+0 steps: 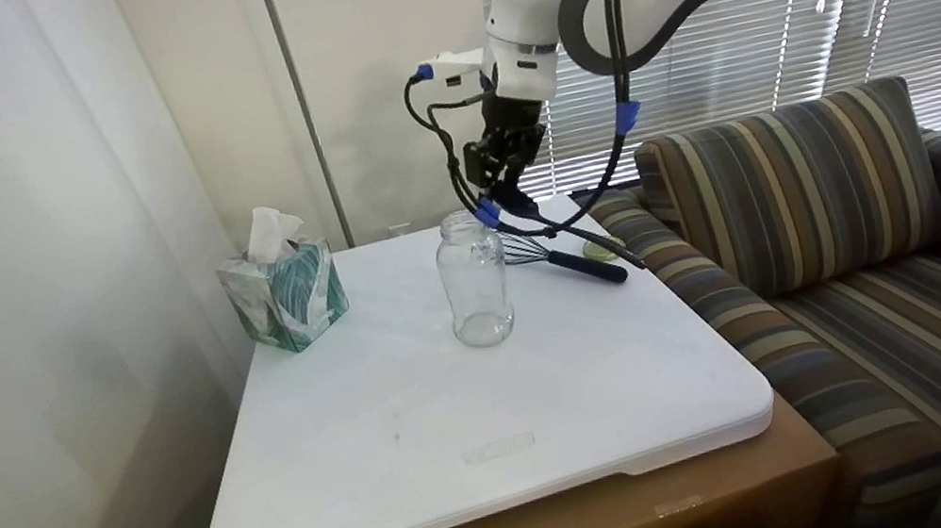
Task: Move the whisk to the right, remove the spoon from the cup and put it beside the whisk
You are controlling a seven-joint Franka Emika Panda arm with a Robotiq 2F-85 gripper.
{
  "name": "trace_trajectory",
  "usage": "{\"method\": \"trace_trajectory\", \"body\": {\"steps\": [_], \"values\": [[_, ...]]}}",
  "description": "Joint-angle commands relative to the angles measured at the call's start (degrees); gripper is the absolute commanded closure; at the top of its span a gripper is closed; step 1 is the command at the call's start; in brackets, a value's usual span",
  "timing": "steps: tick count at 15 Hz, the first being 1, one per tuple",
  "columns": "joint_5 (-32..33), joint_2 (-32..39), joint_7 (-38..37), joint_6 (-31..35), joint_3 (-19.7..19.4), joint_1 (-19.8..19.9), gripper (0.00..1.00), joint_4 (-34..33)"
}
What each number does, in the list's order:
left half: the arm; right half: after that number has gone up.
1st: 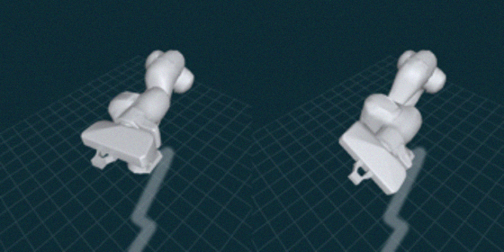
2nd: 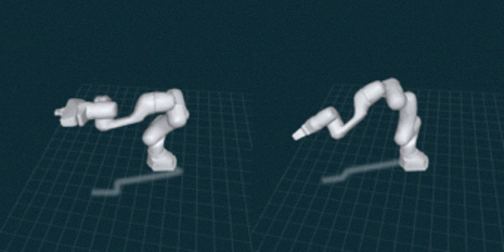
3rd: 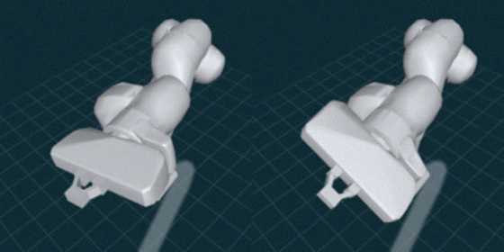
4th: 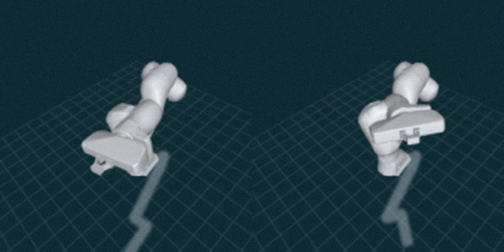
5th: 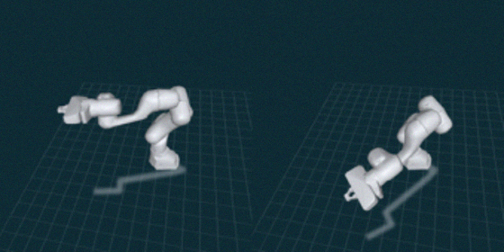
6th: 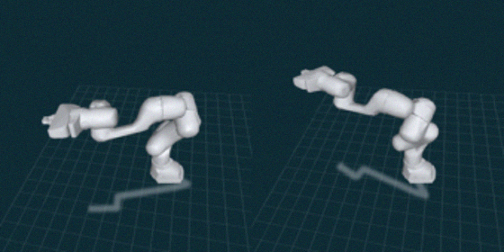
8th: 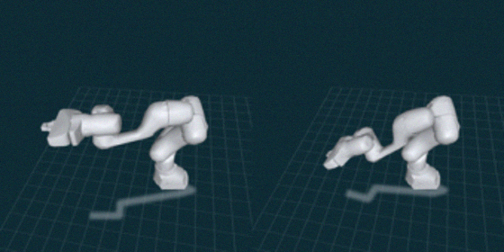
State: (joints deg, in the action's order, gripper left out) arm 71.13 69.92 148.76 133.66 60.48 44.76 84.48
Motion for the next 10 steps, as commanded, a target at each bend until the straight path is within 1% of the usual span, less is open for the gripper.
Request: {"method": "trace_trajectory", "body": {"steps": [1,6,10], "values": [[3.89,4.90,0.75,-2.77,4.70,3.58,0.73,1.36],[6.74,9.10,0.74,-6.26,7.19,4.34,0.73,0.96],[8.66,11.78,0.74,-10.78,8.88,3.27,0.73,-0.39]]}}
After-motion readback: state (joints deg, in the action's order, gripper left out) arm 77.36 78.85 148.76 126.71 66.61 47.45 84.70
